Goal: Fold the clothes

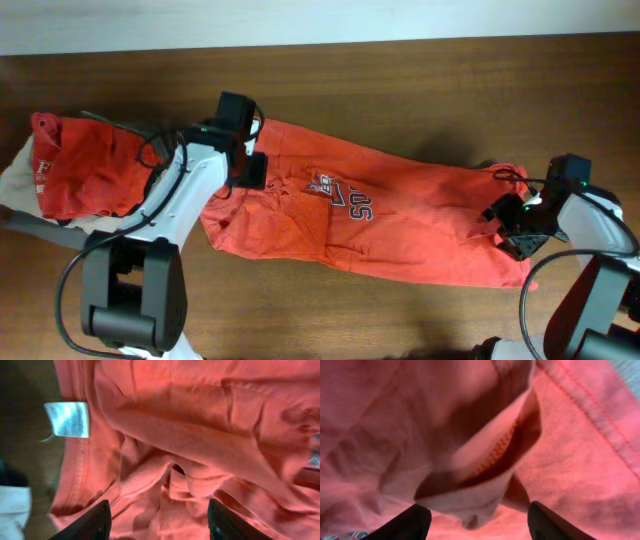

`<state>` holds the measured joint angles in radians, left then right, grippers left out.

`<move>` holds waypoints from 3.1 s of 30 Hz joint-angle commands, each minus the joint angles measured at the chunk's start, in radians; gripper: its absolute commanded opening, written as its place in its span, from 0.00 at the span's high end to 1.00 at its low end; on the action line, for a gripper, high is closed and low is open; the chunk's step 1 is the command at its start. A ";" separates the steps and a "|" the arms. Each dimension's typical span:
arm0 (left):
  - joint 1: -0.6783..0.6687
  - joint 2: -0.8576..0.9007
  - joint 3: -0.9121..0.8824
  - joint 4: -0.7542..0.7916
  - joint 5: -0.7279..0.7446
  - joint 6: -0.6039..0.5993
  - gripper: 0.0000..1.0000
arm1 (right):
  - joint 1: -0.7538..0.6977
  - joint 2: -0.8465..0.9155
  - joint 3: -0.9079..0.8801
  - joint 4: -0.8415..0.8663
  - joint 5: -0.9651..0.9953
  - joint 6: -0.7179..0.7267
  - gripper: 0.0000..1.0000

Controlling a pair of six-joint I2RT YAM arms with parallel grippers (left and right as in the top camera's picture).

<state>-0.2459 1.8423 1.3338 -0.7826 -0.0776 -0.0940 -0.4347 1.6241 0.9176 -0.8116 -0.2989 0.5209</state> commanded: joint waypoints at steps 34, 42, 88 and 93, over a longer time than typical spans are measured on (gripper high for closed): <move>0.002 0.009 -0.090 0.099 0.002 0.013 0.37 | 0.003 -0.053 0.226 -0.304 0.409 0.013 0.96; 0.001 0.002 -0.058 0.078 0.089 0.055 0.31 | 0.003 -0.051 0.226 -0.269 0.380 0.019 0.96; -0.064 0.051 0.198 -0.092 0.024 -0.013 0.99 | 0.003 -0.051 0.226 -0.209 0.303 0.008 0.96; -0.063 0.051 0.255 -0.208 -0.042 -0.010 1.00 | 0.003 -0.051 0.226 -0.212 0.303 0.008 0.96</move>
<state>-0.3153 1.9018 1.5562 -0.9474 -0.0338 -0.1200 -0.4347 1.5887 1.1358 -1.0210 0.0021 0.5236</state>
